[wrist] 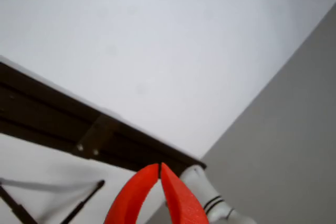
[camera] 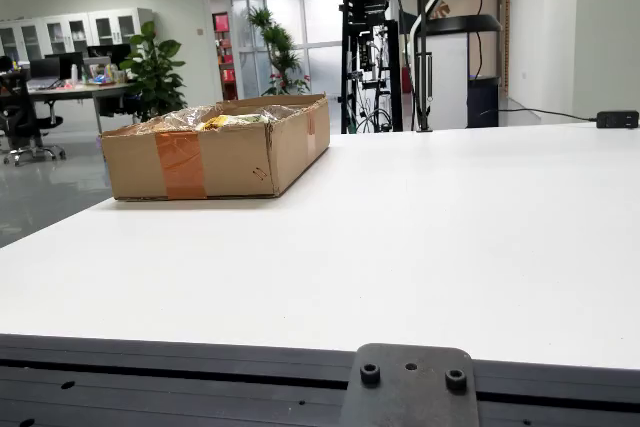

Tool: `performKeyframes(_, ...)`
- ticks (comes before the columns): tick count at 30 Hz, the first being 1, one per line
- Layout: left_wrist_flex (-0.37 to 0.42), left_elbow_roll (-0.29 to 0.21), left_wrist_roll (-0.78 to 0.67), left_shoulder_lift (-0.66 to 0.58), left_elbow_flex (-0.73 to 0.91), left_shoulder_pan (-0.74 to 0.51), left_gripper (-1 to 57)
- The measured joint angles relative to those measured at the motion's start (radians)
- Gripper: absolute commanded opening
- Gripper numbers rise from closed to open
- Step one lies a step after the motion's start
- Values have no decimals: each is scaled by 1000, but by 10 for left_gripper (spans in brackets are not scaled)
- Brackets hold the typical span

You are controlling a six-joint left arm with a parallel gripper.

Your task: Grasp a snack and put it in the bin.

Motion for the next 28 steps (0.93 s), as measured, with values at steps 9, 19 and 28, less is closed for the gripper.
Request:
performKeyframes(9,0,0,0,0,0,-18,4)
performKeyframes(19,0,0,0,0,0,-11,4)
performKeyframes(28,0,0,0,0,0,1,4)
